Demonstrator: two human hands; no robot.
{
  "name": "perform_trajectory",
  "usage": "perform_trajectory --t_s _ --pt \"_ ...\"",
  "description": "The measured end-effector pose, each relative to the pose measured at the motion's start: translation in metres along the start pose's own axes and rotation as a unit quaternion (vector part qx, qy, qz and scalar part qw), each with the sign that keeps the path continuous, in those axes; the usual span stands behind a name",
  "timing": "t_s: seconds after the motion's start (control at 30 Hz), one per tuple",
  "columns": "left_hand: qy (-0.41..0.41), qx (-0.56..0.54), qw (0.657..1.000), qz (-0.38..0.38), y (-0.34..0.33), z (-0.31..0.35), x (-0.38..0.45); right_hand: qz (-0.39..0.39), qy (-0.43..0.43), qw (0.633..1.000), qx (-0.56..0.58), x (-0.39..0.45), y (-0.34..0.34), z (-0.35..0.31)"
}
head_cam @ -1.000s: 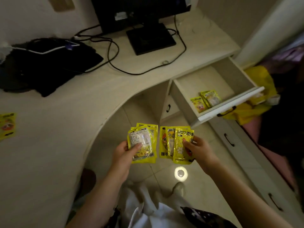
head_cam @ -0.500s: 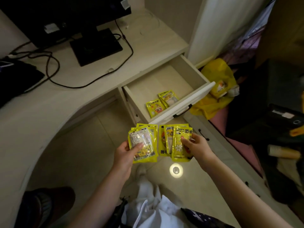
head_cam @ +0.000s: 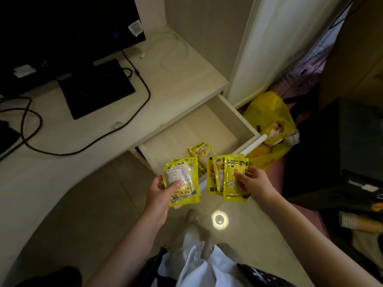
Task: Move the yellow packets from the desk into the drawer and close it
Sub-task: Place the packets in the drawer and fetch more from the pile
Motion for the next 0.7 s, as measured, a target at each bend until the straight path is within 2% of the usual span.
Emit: perform_trajectory --t_s 0.3,0.7 --pt "0.03 0.009 0.999 0.029 -0.058 0.016 0.045 -0.033 0.019 0.997 -0.07 0.086 -0.008 -0.066" --pt "0.097 -0.002 0.985 0.144 -0.125 -0.004 0.067 -0.148 0.06 0.964 -0.213 0.195 -0.02 -0.105"
Point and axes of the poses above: each hand's wrist, its own x-axis towards the middle knuckle, its own y-axis out of the back of the hand, z = x × y, the point moved 3 cm from there along x, towards the middle knuckle, and after that the axes turned 11 degrees about z, right-handed, at the moved point
